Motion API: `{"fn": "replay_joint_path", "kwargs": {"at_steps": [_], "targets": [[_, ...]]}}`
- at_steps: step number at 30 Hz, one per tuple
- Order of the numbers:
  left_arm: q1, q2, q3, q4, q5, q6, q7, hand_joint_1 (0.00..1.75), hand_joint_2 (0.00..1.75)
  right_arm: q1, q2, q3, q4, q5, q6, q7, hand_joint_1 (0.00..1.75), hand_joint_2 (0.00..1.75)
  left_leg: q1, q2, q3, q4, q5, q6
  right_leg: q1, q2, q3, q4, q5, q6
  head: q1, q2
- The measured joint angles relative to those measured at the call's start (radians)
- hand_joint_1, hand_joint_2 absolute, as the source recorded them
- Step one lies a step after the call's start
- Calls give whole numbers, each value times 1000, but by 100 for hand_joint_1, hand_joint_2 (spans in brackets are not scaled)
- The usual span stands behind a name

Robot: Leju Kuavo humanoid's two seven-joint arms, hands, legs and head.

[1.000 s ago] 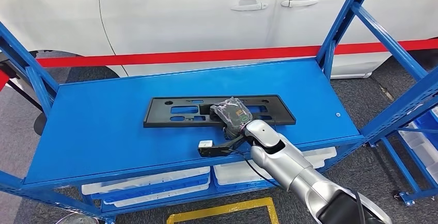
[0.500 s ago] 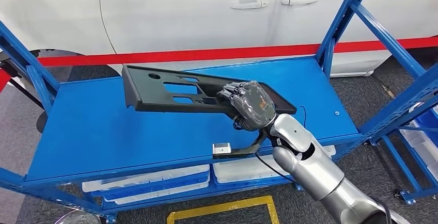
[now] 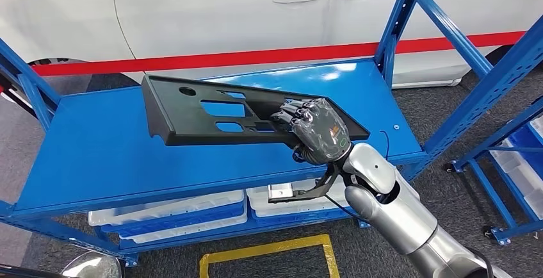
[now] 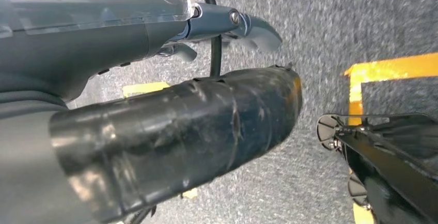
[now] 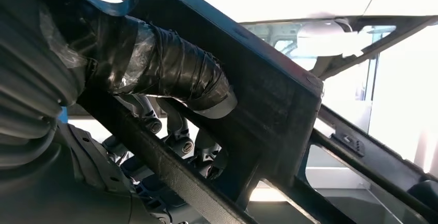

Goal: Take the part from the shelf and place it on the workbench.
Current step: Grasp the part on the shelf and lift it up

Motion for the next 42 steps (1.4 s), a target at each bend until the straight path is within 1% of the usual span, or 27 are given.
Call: {"fn": "replay_joint_path", "kwargs": {"at_steps": [2,5,6,8,10,11,12,13,15,17,20,21,22,23,25,26,27,28,30,32,34,36,37,38,40,41,42], "targets": [[-2,4,0,-1,-1,-1,0,0,0,2,-4,0,-9,1,-3,-3,175,175,-13,6,60,-97,18,23,-1,-3,-2,-5,12,5,0,0],[-4,8,0,-1,-3,-2,1,0,0,8,-8,0,-27,4,-10,-11,175,175,-21,12,67,-138,45,33,-10,-8,-1,-18,29,21,-1,0],[-5,9,1,-1,-3,-2,1,0,0,10,-10,0,-33,4,-13,-14,175,175,-19,13,69,-157,59,35,-10,-8,-4,-13,20,26,0,0],[-6,8,1,-1,-4,-3,1,0,0,12,-16,0,-43,4,-18,-19,175,175,-10,16,65,-182,88,35,-11,-7,-24,47,-48,34,1,0],[-8,6,1,-1,-6,-5,1,0,0,16,-21,0,-51,3,-20,-29,175,175,-8,17,42,-179,105,32,-19,-6,-54,158,-132,46,1,0],[-8,5,1,-1,-8,-5,1,0,0,19,-24,0,-55,2,-21,-35,175,175,-6,17,27,-172,110,28,-24,-7,-60,202,-149,53,1,0],[-8,4,1,-1,-10,-6,1,0,0,23,-27,1,-62,1,-22,-42,175,175,-3,17,11,-163,115,24,-29,-7,-54,220,-146,60,1,0],[-8,3,1,-1,-12,-6,1,0,0,27,-30,1,-72,0,-25,-48,175,175,1,17,-6,-151,118,19,-34,-7,-29,201,-126,67,1,0],[-8,2,1,-1,-16,-6,1,0,0,31,-34,3,-95,0,-34,-59,175,175,8,17,-40,-120,121,8,-41,-8,51,89,-91,80,1,0],[-9,2,1,-1,-17,-7,1,0,0,35,-38,7,-120,0,-45,-68,175,175,9,15,-62,-95,123,-6,-39,-5,96,14,-88,72,1,0],[-8,1,1,-1,-18,-8,1,0,0,39,-42,15,-145,1,-52,-73,175,175,10,11,-74,-86,136,-30,-33,-3,82,8,-81,40,0,0],[-8,1,1,-1,-18,-8,1,0,0,39,-42,18,-150,1,-52,-73,175,175,12,11,-81,-79,125,-36,-34,-4,74,8,-71,29,0,0],[-7,1,1,-1,-18,-8,1,0,0,39,-42,19,-156,2,-53,-73,175,175,14,10,-92,-58,99,-42,-35,-5,63,6,-61,19,0,0],[-7,1,1,-1,-19,-8,1,0,0,39,-43,21,-160,3,-53,-74,175,175,16,10,-108,-16,54,-46,-35,-6,52,5,-50,12,-1,0],[-8,1,1,-1,-21,-8,1,0,0,41,-44,24,-169,6,-57,-78,175,175,17,10,-139,102,-39,-51,-31,-6,26,6,-29,6,-1,0],[-8,1,1,-1,-23,-8,0,0,0,42,-45,26,-173,5,-60,-85,175,175,18,10,-145,153,-61,-52,-29,-6,11,6,-18,5,-1,0],[-9,1,1,-1,-24,-8,0,0,0,43,-47,29,-179,-1,-63,-96,175,175,18,10,-138,177,-59,-50,-26,-6,-2,7,-8,5,-1,0],[-10,1,1,-1,-27,-9,-2,0,0,44,-50,34,-186,-15,-64,-111,175,175,17,10,-114,168,-41,-46,-23,-6,-15,7,2,5,-1,0],[-13,3,1,-1,-32,-11,-6,0,0,43,-57,48,-207,-67,-47,-148,175,175,10,8,-18,61,1,-26,-18,-6,-36,7,22,6,-1,0],[-17,8,1,-1,-36,-13,-9,0,0,42,-63,64,-236,-118,-21,-177,175,175,0,8,77,-74,-1,-8,-17,-7,-44,4,41,13,-1,0],[-20,13,1,-1,-36,-14,-10,0,0,42,-66,76,-259,-137,-10,-189,175,175,-9,8,107,-132,-7,0,-22,-10,-41,-6,60,26,-2,0],[-21,15,1,-1,-36,-14,-10,0,0,42,-70,83,-273,-141,-7,-192,175,175,-7,10,101,-153,24,7,-23,-10,-43,-15,67,39,-4,0],[-22,16,1,-1,-36,-14,-10,0,0,42,-72,85,-278,-142,-6,-193,175,175,-5,13,96,-166,43,12,-22,-9,-49,-5,46,43,-3,0],[-22,16,1,-1,-36,-14,-10,0,0,42,-76,87,-281,-143,-5,-193,175,175,-1,15,88,-176,61,16,-21,-9,-58,23,7,46,-3,0],[-22,15,1,-1,-37,-15,-10,0,0,42,-81,90,-284,-144,-3,-194,175,175,-1,19,58,-176,88,19,-22,-8,-84,137,-97,52,-3,0],[-21,15,1,-1,-37,-15,-10,0,0,43,-83,91,-284,-144,-2,-194,175,175,-1,20,39,-172,98,18,-23,-8,-91,196,-125,55,-3,0],[-20,14,1,-1,-37,-15,-10,0,0,43,-85,94,-286,-145,0,-196,175,175,-1,21,19,-165,108,16,-24,-8,-89,237,-129,59,-3,0]]}}
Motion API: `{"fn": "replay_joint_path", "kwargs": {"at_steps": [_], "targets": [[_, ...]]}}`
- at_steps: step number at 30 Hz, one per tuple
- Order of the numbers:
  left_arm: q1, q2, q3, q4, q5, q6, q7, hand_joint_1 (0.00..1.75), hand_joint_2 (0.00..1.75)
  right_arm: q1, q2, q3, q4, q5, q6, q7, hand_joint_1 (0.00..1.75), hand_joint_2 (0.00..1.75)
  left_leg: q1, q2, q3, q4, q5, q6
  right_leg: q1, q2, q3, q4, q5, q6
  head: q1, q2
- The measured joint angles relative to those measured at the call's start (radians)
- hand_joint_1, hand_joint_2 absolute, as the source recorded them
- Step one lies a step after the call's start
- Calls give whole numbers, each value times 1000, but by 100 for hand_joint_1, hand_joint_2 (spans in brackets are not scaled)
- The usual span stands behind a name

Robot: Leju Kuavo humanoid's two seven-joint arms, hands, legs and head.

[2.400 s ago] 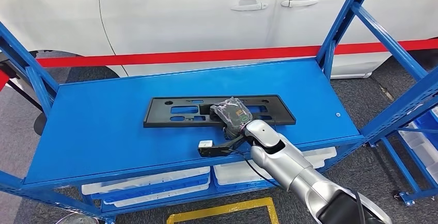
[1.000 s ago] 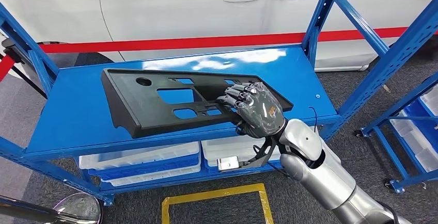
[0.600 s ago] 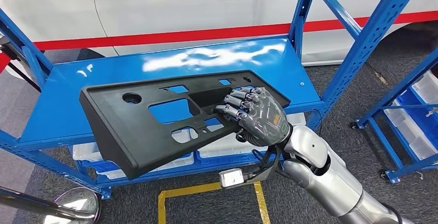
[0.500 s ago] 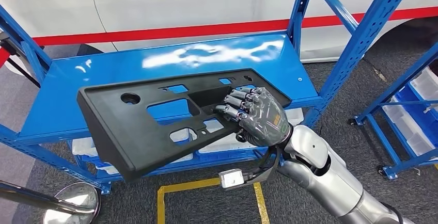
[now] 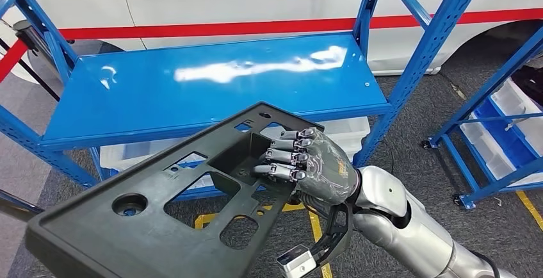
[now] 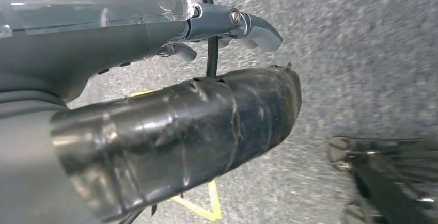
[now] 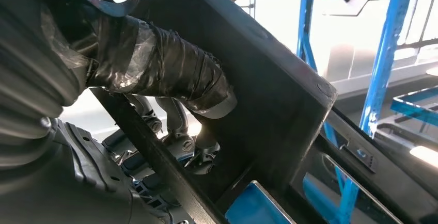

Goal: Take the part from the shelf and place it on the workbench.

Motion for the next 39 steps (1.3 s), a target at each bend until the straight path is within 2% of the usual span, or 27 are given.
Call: {"fn": "replay_joint_path", "kwargs": {"at_steps": [1,3,5,6,7,9,10,11,13,14,15,16,17,19,20,21,22,24,25,27,29,30,31,33,35,37,39], "targets": [[0,-1,0,0,0,0,0,0,0,0,-1,2,-2,-1,2,-2,175,175,1,0,-19,8,8,-2,-1,0,14,11,16,3,0,0],[0,-3,0,0,0,0,0,0,0,-1,-3,6,-9,-4,11,-4,175,175,3,-8,-56,32,20,-12,-7,8,97,-72,56,5,0,0],[-2,-5,0,0,0,0,0,0,0,-2,-4,9,-20,-7,23,1,175,175,2,-21,-88,57,30,-25,-8,30,188,-196,44,-1,0,0],[-4,-5,0,0,-1,0,0,0,0,-2,-4,10,-24,-8,28,5,175,175,1,-26,-96,65,36,-32,-6,38,209,-229,29,-7,-1,0],[-4,-5,0,0,-1,0,0,0,0,-2,-5,10,-26,-8,30,9,175,175,1,-33,-101,67,43,-38,-3,38,213,-241,24,-14,-1,0],[-2,-5,0,0,-1,1,-1,0,0,-4,-6,11,-27,-9,35,14,175,175,3,-42,-111,70,49,-50,-5,23,200,-242,38,-32,-2,0],[0,-5,0,0,-1,1,-1,0,0,-5,-6,11,-27,-10,37,16,175,175,5,-41,-120,85,30,-56,-7,13,191,-245,49,-41,-2,0],[2,-5,0,0,-1,1,-1,0,0,-7,-6,12,-26,-11,39,18,175,175,8,-38,-134,117,-8,-61,-9,4,179,-247,60,-49,-3,0],[3,-5,0,0,-2,0,-2,0,0,-8,-6,12,-26,-13,42,22,175,175,13,-28,-163,228,-109,-73,-8,-12,152,-247,81,-56,-5,0],[3,-5,1,0,-2,0,-2,0,0,-8,-6,12,-26,-14,44,25,175,175,14,-26,-174,288,-140,-77,-7,-20,138,-246,92,-56,-5,0],[3,-6,1,0,-2,0,-3,0,0,-8,-6,12,-26,-15,46,27,175,175,15,-25,-175,330,-148,-80,-6,-29,125,-244,102,-55,-5,0],[3,-6,1,0,-2,0,-4,0,0,-8,-6,12,-26,-15,48,28,175,175,16,-24,-163,346,-136,-81,-6,-38,112,-242,111,-53,-5,0],[2,-6,1,0,-2,0,-5,0,0,-8,-6,12,-25,-15,50,29,175,175,16,-21,-130,325,-109,-80,-5,-47,101,-240,119,-51,-5,0],[1,-6,1,0,-2,0,-6,0,0,-9,-6,12,-25,-16,52,32,175,175,12,9,-19,190,-79,-71,-4,-64,84,-237,134,-45,-5,0],[0,-5,1,0,-2,0,-6,0,0,-9,-6,12,-25,-16,52,33,175,175,7,26,33,116,-82,-64,-4,-73,81,-237,142,-40,-5,0],[-1,-5,1,0,-2,0,-7,0,0,-10,-7,12,-25,-16,52,34,175,175,2,38,66,63,-92,-56,-4,-83,81,-239,149,-34,-5,0],[-1,-4,1,0,-2,0,-8,0,0,-11,-7,12,-25,-16,52,34,175,175,-4,40,77,36,-99,-48,-5,-93,83,-242,156,-27,-5,0],[0,-4,2,0,-2,0,-9,0,0,-11,-8,12,-24,-16,51,35,175,175,-5,23,68,21,-80,-32,-8,-100,84,-248,164,-13,-5,0],[1,-5,2,0,-3,0,-9,0,0,-11,-9,12,-23,-16,51,35,175,175,-3,16,62,16,-66,-23,-9,-84,81,-239,148,-8,-5,0],[1,-6,4,0,-4,-1,-10,0,0,-9,-11,12,-22,-14,51,36,175,175,1,2,41,9,-38,-9,-9,-35,56,-165,65,-4,-5,0],[0,-7,4,0,-6,-1,-10,0,0,-7,-13,12,-20,-12,51,37,175,175,-3,-16,7,14,-14,-3,-5,-10,25,-42,-19,-7,-5,0],[0,-8,4,0,-6,-2,-11,0,0,-6,-14,12,-18,-10,51,37,175,175,-6,-26,-11,18,-3,-3,-2,-8,19,3,-33,-9,-5,0],[1,-9,5,0,-6,-2,-12,0,0,-5,-15,12,-17,-9,51,38,175,175,-8,-38,-29,24,6,-3,1,-6,31,15,-25,-13,-5,0],[1,-10,6,0,-6,-2,-13,0,0,-6,-15,12,-16,-7,51,38,175,175,-9,-62,-61,38,22,-6,8,9,108,-70,23,-26,-5,0],[1,-14,7,0,-6,-2,-14,0,0,-7,-15,12,-16,-5,51,39,175,175,-10,-84,-85,52,35,-13,12,51,194,-199,38,-40,-5,0],[2,-17,7,0,-6,-2,-17,0,0,-8,-15,12,-16,-3,51,39,175,175,-8,-104,-96,56,49,-25,15,70,221,-252,30,-45,-4,0],[5,-16,8,1,-6,-2,-18,0,0,-9,-15,12,-16,-2,51,39,175,175,-9,-120,-104,52,64,-38,11,47,214,-261,47,-50,-3,0]]}}
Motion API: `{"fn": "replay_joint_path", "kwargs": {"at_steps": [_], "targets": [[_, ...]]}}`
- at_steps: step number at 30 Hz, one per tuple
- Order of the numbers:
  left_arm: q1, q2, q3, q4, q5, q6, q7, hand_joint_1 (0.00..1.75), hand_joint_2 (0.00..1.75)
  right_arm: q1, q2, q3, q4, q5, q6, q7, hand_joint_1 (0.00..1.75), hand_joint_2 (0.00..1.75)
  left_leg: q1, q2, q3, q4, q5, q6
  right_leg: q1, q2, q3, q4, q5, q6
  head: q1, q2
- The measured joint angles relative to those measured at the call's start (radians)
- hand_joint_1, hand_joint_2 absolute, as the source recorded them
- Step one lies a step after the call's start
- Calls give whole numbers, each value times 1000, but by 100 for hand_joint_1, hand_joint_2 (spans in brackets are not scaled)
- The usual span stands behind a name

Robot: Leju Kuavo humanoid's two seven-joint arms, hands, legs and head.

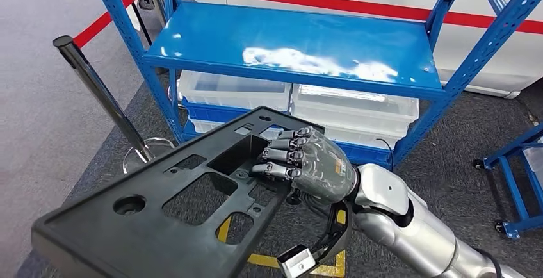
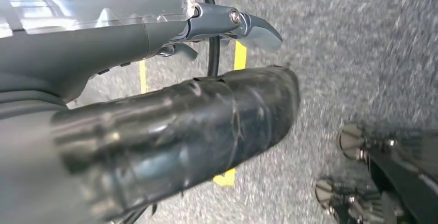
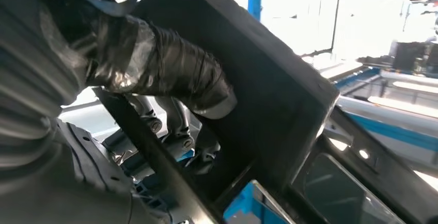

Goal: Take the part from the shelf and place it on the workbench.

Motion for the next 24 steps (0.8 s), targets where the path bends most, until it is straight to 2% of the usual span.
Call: {"fn": "replay_joint_path", "kwargs": {"at_steps": [1,2,4,5,6,7,8,9,10,11,12,13,15,16,17,18,19,20,21,22,23,24], "targets": [[1,0,0,0,0,0,0,0,0,-1,0,0,0,0,0,0,175,175,-1,6,-8,6,-9,-5,-4,-13,-6,-5,11,-6,-1,0],[1,0,0,1,0,0,0,0,0,-1,0,0,0,1,0,0,175,175,-1,23,-19,27,-36,-10,-9,-26,-14,-11,23,-11,-1,0],[0,1,0,1,1,1,0,0,0,-1,0,0,0,1,0,1,175,175,7,69,-50,127,-131,-23,-10,-49,-35,-14,42,-16,-3,0],[-1,1,1,1,2,2,0,0,0,0,0,0,0,2,0,1,175,175,12,83,-66,192,-170,-31,-10,-62,-47,-12,50,-15,-2,0],[0,2,1,1,4,2,-1,0,0,1,1,0,0,3,0,1,175,175,19,91,-73,246,-187,-38,-10,-76,-61,-9,57,-13,-3,0],[0,2,2,1,6,3,-1,0,0,3,2,0,0,6,0,2,175,175,24,95,-68,275,-180,-45,-10,-90,-74,-5,64,-10,-3,0],[0,2,3,1,8,4,-1,0,0,4,3,0,0,9,0,3,175,175,30,99,-44,269,-156,-50,-10,-104,-87,0,70,-7,-3,0],[0,2,4,1,8,4,-1,0,0,4,4,0,0,12,0,5,175,175,34,109,0,223,-129,-54,-11,-117,-98,4,75,-3,-3,0],[-1,2,5,1,8,4,-1,0,0,4,4,0,0,15,0,6,175,175,37,128,55,151,-122,-56,-11,-129,-106,9,80,2,-3,0],[-2,3,5,1,9,4,-1,0,0,4,4,0,0,17,0,7,175,175,34,148,107,80,-124,-52,-11,-140,-111,12,84,8,-2,0],[-2,3,6,1,9,4,-1,0,0,4,4,0,0,18,0,8,175,175,29,162,141,26,-131,-44,-11,-151,-111,13,89,14,-2,0],[-2,4,6,1,9,4,-1,0,0,3,4,0,-1,18,0,9,175,175,23,168,156,-5,-141,-34,-12,-161,-109,12,93,21,-2,0],[0,6,8,1,9,5,-1,0,0,3,6,1,0,19,0,11,175,175,17,151,150,-18,-129,-9,-15,-175,-104,6,102,37,-1,0],[1,6,9,1,9,5,-1,0,0,3,8,1,0,19,0,11,175,175,17,142,147,-25,-120,2,-17,-161,-107,9,94,45,-2,0],[1,6,10,1,9,5,-1,0,0,4,9,1,0,19,0,11,175,175,18,133,140,-30,-107,12,-19,-136,-113,26,70,49,-1,0],[1,6,11,1,9,5,-1,0,0,5,9,2,0,19,-1,11,175,175,18,125,132,-34,-94,22,-19,-104,-126,62,30,51,0,0],[0,6,12,1,9,5,-1,0,0,7,10,2,0,19,-1,11,175,175,15,117,119,-32,-84,28,-17,-74,-144,120,-20,49,0,0],[0,6,13,1,9,5,-1,0,0,8,10,2,1,19,-1,11,175,175,11,107,104,-29,-75,33,-15,-59,-163,187,-64,46,0,0],[0,6,14,1,9,5,-1,0,0,10,10,2,2,19,-1,11,175,175,7,94,89,-25,-66,35,-12,-53,-176,245,-91,43,0,0],[1,5,15,1,9,5,-1,0,0,12,10,3,2,19,-1,12,175,175,4,81,75,-21,-59,36,-9,-51,-176,276,-97,39,0,0],[1,5,15,1,9,5,-1,0,0,13,10,3,3,20,-1,13,175,175,2,67,61,-14,-52,35,-7,-49,-157,266,-83,34,0,0],[2,5,16,1,9,6,-1,0,0,13,10,4,3,21,-1,14,175,175,0,53,49,-8,-47,34,-4,-44,-119,220,-57,28,0,0]]}}
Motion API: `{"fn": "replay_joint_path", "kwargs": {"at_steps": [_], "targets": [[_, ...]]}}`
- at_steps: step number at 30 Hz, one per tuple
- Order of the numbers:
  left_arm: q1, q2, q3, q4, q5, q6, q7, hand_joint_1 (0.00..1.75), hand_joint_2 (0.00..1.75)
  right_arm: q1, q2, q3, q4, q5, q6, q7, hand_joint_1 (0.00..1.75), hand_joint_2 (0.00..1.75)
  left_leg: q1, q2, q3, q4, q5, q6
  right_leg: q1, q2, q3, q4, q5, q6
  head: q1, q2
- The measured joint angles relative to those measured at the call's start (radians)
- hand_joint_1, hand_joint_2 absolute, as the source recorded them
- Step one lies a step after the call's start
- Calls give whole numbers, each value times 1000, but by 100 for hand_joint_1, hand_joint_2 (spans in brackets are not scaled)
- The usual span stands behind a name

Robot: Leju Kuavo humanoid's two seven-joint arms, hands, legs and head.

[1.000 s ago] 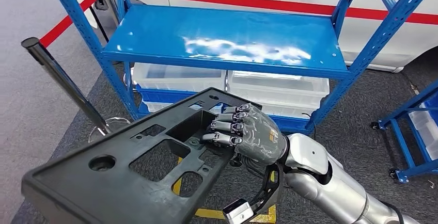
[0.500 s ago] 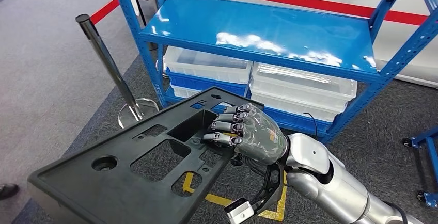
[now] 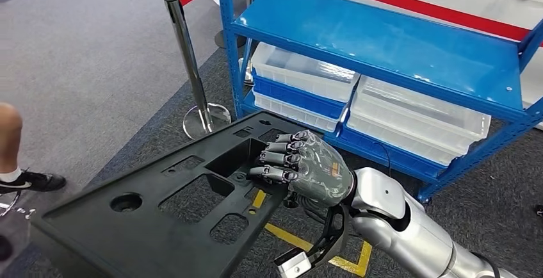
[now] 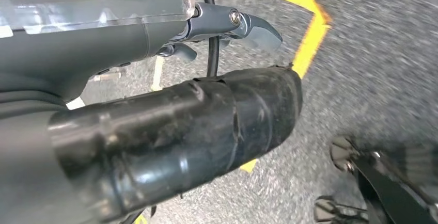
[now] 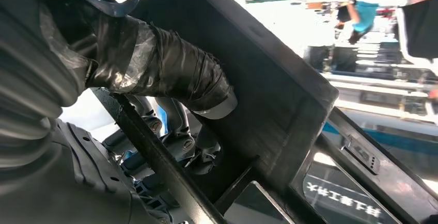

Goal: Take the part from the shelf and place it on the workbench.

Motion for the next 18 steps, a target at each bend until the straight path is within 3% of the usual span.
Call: {"fn": "replay_joint_path", "kwargs": {"at_steps": [2,3,5,6,7,9,11,12,13,14,15,16,18], "targets": [[0,-1,0,0,0,1,0,0,0,1,0,1,0,5,-1,4,175,175,0,-26,-21,13,10,-5,4,35,86,-135,33,-14,0,0],[0,-2,1,0,0,2,0,0,0,1,0,1,0,8,-2,6,175,175,0,-37,-28,16,16,-10,5,50,113,-181,40,-18,0,0],[4,-4,1,0,0,3,0,0,0,3,1,4,0,13,-5,8,175,175,2,-58,-37,16,32,-22,9,55,124,-209,46,-20,1,0],[6,-3,1,0,0,3,0,0,0,3,2,5,0,14,-6,9,175,175,1,-68,-40,14,39,-28,5,44,119,-214,52,-22,2,0],[9,-4,1,0,0,3,0,0,0,3,4,7,0,15,-8,10,175,175,0,-63,-46,17,37,-34,3,31,117,-220,60,-26,1,0],[11,-4,1,0,-2,3,0,0,0,3,7,10,0,15,-11,14,175,175,1,-21,-68,67,-14,-44,-3,5,107,-232,80,-37,0,0],[10,-5,1,0,-2,3,-2,0,0,4,8,10,0,12,-13,20,175,175,10,26,-106,183,-103,-55,0,-20,90,-232,96,-41,-2,0],[8,-5,1,0,-3,2,-4,0,0,4,7,10,0,10,-13,22,175,175,15,35,-122,244,-131,-61,0,-35,79,-230,102,-40,-2,0],[7,-5,1,0,-3,2,-5,0,0,5,7,10,0,9,-12,24,175,175,21,40,-126,283,-137,-67,0,-49,67,-227,108,-38,-2,0],[6,-5,1,0,-3,2,-6,0,0,5,7,10,0,8,-12,24,175,175,26,44,-113,292,-123,-72,0,-64,55,-223,114,-35,-2,0],[6,-5,1,0,-3,2,-6,0,0,5,7,10,0,7,-12,24,175,175,30,51,-81,263,-97,-76,-1,-78,44,-220,119,-32,-2,0],[5,-5,1,0,-3,1,-6,0,0,4,7,10,0,6,-12,24,175,175,33,68,-31,204,-74,-78,0,-91,37,-216,123,-29,-3,0],[3,-4,1,0,-3,1,-7,0,0,2,7,11,-1,5,-12,24,175,175,26,115,66,68,-70,-74,1,-116,29,-212,131,-19,-2,0]]}}
